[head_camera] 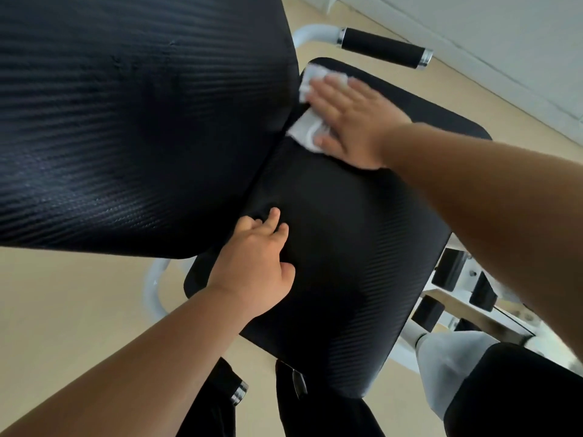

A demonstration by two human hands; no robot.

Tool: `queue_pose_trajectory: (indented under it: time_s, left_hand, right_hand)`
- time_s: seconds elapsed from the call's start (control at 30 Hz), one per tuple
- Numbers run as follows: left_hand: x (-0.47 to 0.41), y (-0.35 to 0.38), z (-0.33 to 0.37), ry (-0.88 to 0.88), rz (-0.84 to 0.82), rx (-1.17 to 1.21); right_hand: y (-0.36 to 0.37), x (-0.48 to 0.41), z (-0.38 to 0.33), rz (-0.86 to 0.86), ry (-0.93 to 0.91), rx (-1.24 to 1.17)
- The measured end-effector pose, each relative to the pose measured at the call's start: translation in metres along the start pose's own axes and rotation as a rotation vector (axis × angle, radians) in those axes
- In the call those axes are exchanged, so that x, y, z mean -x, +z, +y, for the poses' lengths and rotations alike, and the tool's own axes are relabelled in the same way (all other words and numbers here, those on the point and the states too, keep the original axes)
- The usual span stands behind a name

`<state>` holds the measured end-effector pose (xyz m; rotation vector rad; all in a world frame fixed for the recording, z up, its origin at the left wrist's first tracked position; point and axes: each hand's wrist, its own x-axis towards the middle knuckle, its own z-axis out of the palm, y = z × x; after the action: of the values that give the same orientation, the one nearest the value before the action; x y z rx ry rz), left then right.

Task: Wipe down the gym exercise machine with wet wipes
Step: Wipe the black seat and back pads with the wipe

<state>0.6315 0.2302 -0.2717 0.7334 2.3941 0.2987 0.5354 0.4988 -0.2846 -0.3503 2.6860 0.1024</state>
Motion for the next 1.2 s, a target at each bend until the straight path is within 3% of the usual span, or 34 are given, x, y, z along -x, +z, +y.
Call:
queue_pose_trajectory:
  time_s: [0.1, 0.17, 0.3, 0.4, 0.47, 0.57, 0.63, 0.7, 0.8, 0.9, 0.97, 1.1, 1.2]
  left_hand:
    - [0.0, -0.001, 0.001, 0.011, -0.008, -0.021]
    - [0.0, 0.001, 0.001, 0.017, 0.001, -0.03]
    - [-0.002, 0.003, 0.001, 0.013, 0.014, -0.026]
    - [0.0, 0.007, 0.004, 0.005, 0.004, -0.058]
    - [-0.001, 0.007, 0.004, 0.0, 0.026, -0.057]
    - [-0.005, 0.005, 0.0, -0.015, 0.065, -0.038]
    - [-0.005, 0.007, -0.003, -0.012, 0.079, -0.055]
    - [-0.003, 0.011, -0.002, 0.008, 0.079, -0.079]
    - [-0.002, 0.015, -0.003, 0.026, 0.074, -0.115]
    - [-0.003, 0.014, -0.005, 0.045, 0.09, -0.143]
    - [-0.003, 0.013, -0.005, 0.048, 0.094, -0.154]
    - [0.0, 0.017, -0.004, 0.049, 0.085, -0.206]
    - [0.0, 0.019, -0.003, 0.04, 0.087, -0.213]
  right_hand:
    - [-0.007, -0.022, -0.006, 0.041, 0.3, -0.123]
    - [-0.002, -0.023, -0.035, 0.057, 0.377, -0.164]
    - [0.022, 0.028, -0.073, 0.037, 0.152, -0.14]
    - [0.038, 0.077, -0.048, -0.001, 0.014, -0.051]
    - [0.039, 0.094, -0.008, 0.001, 0.205, -0.07]
    - [0.033, 0.111, 0.038, 0.003, 0.711, -0.252]
    - [0.033, 0.11, 0.018, -0.006, 0.82, -0.333]
    - [0.039, 0.111, -0.033, 0.006, 0.666, -0.314]
    - [0.06, 0.139, -0.117, -0.004, 0.188, -0.189]
    - [0.073, 0.158, -0.107, -0.01, -0.051, -0.079]
    - [0.074, 0.154, -0.062, 0.06, 0.097, -0.101]
    - [0.057, 0.152, 0.013, 0.143, 0.79, -0.481]
    - [0.06, 0.141, -0.02, 0.148, 0.959, -0.53]
